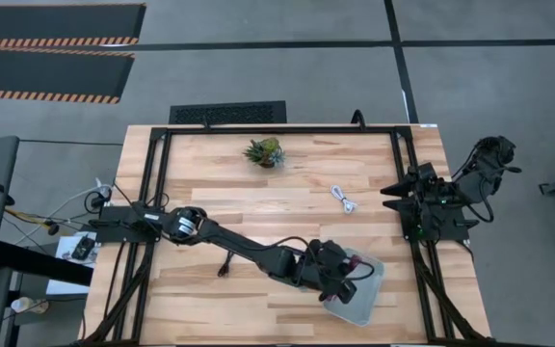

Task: Pick and place USB-C Cables
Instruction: Put the pink charger cable into the white bin

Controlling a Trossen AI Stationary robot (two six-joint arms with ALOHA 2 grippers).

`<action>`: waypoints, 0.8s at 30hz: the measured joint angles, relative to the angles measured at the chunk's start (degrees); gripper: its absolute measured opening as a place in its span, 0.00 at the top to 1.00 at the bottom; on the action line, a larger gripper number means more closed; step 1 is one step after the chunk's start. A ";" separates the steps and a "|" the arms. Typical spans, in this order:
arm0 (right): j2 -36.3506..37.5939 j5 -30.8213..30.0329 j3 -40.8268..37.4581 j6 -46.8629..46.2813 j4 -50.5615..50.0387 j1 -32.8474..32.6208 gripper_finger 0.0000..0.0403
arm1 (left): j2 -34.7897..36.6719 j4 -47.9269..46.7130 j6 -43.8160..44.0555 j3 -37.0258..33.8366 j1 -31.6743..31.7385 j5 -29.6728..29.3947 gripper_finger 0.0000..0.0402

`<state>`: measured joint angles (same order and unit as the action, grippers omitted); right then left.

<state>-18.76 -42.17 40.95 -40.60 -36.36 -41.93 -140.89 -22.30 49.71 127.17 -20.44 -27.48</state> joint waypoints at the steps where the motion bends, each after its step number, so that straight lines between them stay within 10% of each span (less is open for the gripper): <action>1: 0.00 0.01 0.00 0.00 0.00 0.00 0.39 | -0.30 -0.21 0.64 0.00 0.16 0.02 0.99; 24: 0.00 0.17 -0.04 0.04 -0.16 0.01 0.39 | -6.08 -0.90 4.83 -0.02 2.99 11.14 0.99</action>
<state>-18.76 -42.00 40.91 -40.56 -36.52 -41.91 -146.98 -23.20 54.54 127.15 -17.45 -16.34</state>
